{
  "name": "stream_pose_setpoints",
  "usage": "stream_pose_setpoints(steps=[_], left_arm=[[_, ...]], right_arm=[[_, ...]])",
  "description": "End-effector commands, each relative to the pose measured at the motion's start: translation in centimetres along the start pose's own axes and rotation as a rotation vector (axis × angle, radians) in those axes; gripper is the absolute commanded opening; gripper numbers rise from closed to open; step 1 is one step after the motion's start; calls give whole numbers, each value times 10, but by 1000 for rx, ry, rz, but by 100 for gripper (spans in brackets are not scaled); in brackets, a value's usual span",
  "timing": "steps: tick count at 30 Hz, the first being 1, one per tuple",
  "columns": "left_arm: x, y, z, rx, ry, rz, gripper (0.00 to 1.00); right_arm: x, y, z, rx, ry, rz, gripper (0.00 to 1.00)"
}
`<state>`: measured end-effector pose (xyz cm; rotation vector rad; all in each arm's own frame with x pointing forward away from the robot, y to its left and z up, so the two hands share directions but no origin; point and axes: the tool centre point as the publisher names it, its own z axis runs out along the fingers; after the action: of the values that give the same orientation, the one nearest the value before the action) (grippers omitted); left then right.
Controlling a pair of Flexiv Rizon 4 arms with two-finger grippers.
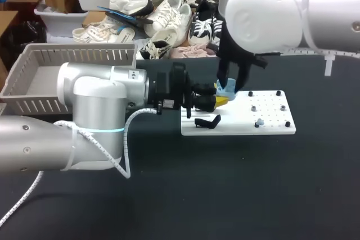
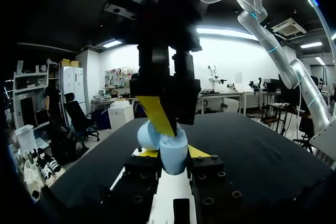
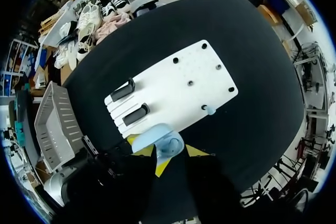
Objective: Pick up each earbud case from the left stands, insert the matching earbuds, close the lid, and place the case in the box.
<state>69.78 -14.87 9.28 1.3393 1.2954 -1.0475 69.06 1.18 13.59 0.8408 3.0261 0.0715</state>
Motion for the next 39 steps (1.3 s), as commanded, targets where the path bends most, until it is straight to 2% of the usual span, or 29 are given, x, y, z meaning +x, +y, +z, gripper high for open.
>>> stream_pose_setpoints(steps=[1, 7, 12, 14, 17, 26, 30, 39], left_arm=[[1, 0, 0, -2, -3, 1, 0], [1, 0, 0, -2, -3, 1, 0], [1, 0, 0, -2, -3, 1, 0], [1, 0, 0, -2, -3, 1, 0], [1, 0, 0, -2, -3, 1, 0], [1, 0, 0, -2, -3, 1, 0], [1, 0, 0, -2, -3, 1, 0], [1, 0, 0, -2, -3, 1, 0]], right_arm=[[2, -6, 2, -10, 1, 1, 36], [8, -10, -2, -29, -1, -20, 35], [15, -19, -5, -31, -39, -67, 23], [15, -25, -4, -35, -51, -78, 26], [16, -33, -3, -47, -68, -92, 38], [19, -45, -2, -49, -166, -172, 44], [17, -50, 1, -25, -214, -180, 43], [6, -62, 24, 8, -259, -173, 44]])
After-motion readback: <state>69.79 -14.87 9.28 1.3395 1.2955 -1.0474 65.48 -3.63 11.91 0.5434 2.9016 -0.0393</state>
